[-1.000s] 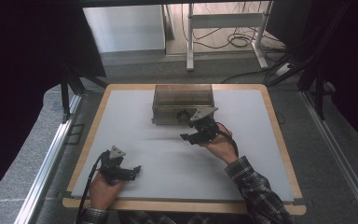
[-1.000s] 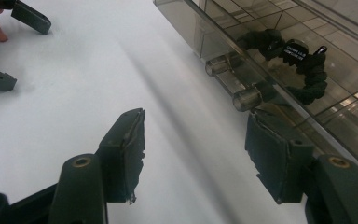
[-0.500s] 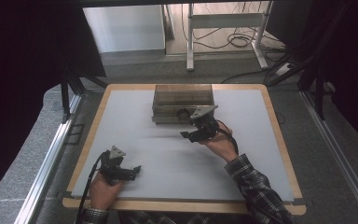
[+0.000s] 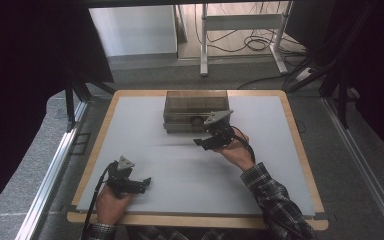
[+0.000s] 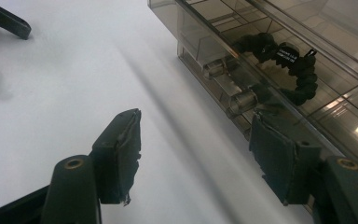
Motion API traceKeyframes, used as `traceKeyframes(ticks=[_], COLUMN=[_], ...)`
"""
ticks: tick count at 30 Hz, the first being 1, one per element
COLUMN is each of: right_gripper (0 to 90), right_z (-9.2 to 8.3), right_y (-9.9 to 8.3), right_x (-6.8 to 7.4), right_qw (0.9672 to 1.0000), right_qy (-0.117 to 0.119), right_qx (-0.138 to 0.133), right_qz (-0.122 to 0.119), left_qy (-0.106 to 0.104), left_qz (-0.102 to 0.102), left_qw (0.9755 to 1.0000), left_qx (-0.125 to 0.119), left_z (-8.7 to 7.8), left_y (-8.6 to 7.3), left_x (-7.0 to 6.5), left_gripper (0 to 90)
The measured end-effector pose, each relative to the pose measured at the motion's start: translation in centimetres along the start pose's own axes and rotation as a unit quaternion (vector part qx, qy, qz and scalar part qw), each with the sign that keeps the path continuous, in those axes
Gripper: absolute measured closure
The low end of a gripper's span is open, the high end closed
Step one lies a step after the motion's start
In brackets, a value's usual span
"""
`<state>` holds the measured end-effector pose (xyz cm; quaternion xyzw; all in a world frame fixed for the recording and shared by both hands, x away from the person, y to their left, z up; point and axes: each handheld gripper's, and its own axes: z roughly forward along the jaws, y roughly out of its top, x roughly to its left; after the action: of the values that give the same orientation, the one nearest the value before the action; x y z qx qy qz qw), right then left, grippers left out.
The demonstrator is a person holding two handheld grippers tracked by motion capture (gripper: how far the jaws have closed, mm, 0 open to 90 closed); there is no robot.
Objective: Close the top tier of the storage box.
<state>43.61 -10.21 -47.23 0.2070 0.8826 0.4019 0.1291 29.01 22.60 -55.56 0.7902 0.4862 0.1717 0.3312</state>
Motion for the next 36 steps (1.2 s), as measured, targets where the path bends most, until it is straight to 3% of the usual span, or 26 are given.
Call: traceKeyframes(ticks=[36], right_gripper=[32.5], right_z=[1.2], right_y=[0.5], right_x=[-1.2], right_qw=[0.9999], right_qy=[-0.009], right_qx=[0.005], right_qz=[0.003], left_qy=[0.0], left_qz=[0.0], left_qw=[1.0], left_qx=[0.0], left_z=[0.0], left_y=[0.0], left_x=[0.0], left_gripper=[0.0])
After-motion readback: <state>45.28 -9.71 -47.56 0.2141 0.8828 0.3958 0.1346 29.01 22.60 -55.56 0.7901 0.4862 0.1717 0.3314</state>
